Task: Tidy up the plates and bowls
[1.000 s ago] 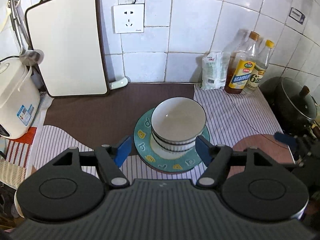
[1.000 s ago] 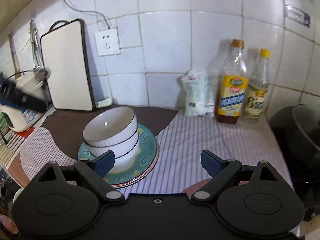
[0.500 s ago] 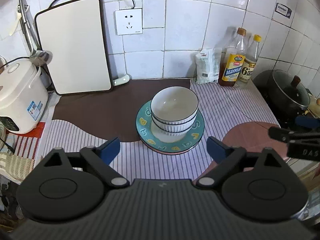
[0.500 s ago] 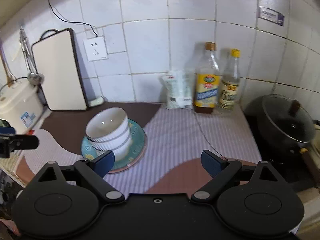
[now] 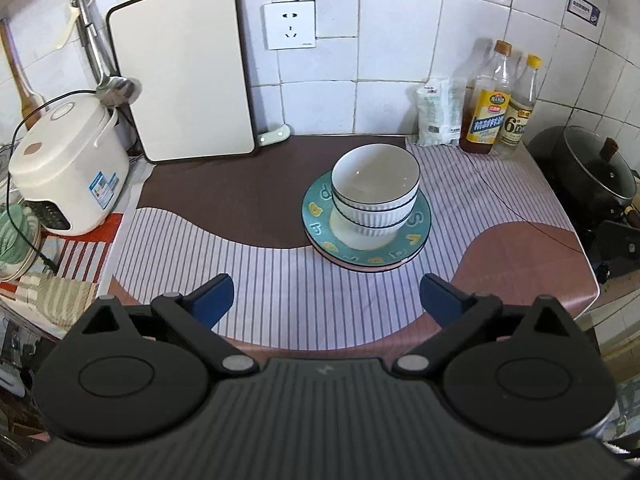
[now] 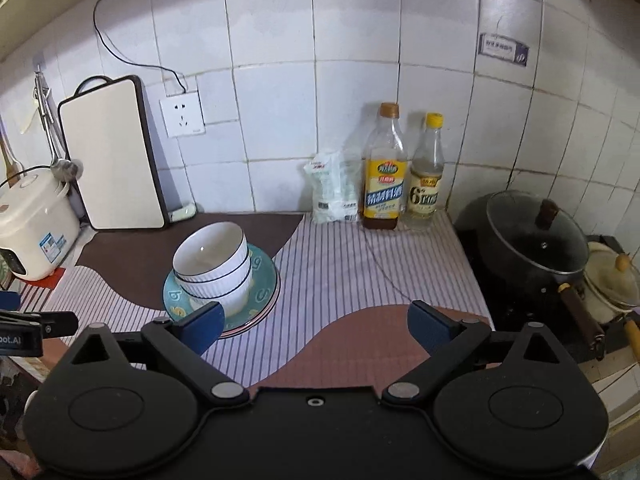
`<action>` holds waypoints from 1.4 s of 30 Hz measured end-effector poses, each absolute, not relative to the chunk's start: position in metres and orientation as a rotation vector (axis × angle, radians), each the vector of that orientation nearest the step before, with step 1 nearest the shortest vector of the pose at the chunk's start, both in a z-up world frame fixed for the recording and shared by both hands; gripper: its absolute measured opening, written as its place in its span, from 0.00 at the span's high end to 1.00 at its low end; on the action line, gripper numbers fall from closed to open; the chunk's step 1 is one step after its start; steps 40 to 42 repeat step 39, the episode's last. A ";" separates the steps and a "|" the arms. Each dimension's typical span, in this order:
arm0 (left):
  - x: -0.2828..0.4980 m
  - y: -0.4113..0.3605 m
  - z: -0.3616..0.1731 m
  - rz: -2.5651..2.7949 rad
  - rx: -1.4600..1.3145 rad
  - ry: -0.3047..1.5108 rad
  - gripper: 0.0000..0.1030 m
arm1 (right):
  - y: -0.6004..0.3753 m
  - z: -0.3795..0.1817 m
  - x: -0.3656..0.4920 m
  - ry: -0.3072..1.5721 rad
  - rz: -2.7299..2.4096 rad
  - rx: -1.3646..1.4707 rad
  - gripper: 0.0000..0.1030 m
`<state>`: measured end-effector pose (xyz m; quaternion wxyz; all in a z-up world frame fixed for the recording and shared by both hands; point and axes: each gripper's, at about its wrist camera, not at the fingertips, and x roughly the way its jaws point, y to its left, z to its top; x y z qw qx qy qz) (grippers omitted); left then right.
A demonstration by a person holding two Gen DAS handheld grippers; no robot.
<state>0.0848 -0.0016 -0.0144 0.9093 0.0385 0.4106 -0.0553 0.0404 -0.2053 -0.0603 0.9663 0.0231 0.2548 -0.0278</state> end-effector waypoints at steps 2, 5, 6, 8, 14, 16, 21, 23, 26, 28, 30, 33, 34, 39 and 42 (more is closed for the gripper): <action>0.083 0.001 -0.015 -0.109 0.073 0.843 0.02 | -0.204 -0.062 0.038 0.511 -0.052 0.025 0.03; 0.078 0.002 -0.016 -0.094 0.075 0.828 0.02 | -0.202 -0.065 0.036 0.506 -0.049 0.025 0.03; 0.076 0.003 -0.017 -0.085 0.076 0.819 0.02 | -0.201 -0.066 0.035 0.505 -0.048 0.025 0.03; 0.074 0.004 -0.018 -0.076 0.074 0.808 0.02 | -0.199 -0.069 0.034 0.507 -0.049 0.024 0.03; 0.072 0.006 -0.021 -0.056 0.061 0.796 0.02 | -0.195 -0.076 0.033 0.512 -0.051 0.029 0.03; 0.071 0.006 -0.022 -0.046 0.065 0.793 0.02 | -0.194 -0.078 0.033 0.512 -0.057 0.026 0.03; 0.070 0.005 -0.026 -0.029 0.068 0.789 0.02 | -0.192 -0.081 0.035 0.519 -0.063 0.020 0.03; 0.071 0.005 -0.027 -0.025 0.065 0.791 0.02 | -0.192 -0.081 0.036 0.521 -0.062 0.023 0.03; 0.072 0.005 -0.029 -0.016 0.062 0.797 0.02 | -0.191 -0.082 0.037 0.524 -0.061 0.025 0.03; 0.073 0.006 -0.029 -0.013 0.057 0.798 0.02 | -0.191 -0.083 0.037 0.527 -0.062 0.026 0.03; 0.074 0.007 -0.029 -0.007 0.052 0.798 0.02 | -0.191 -0.084 0.038 0.533 -0.064 0.028 0.03; 0.075 0.006 -0.029 -0.005 0.056 0.794 0.02 | -0.192 -0.085 0.039 0.538 -0.070 0.032 0.03; 0.075 0.007 -0.029 -0.003 0.055 0.795 0.02 | -0.193 -0.085 0.039 0.539 -0.071 0.034 0.03; 0.077 0.007 -0.031 0.006 0.058 0.805 0.02 | -0.195 -0.087 0.042 0.551 -0.075 0.044 0.03; 0.077 0.007 -0.031 0.006 0.058 0.805 0.02 | -0.195 -0.087 0.042 0.551 -0.075 0.044 0.03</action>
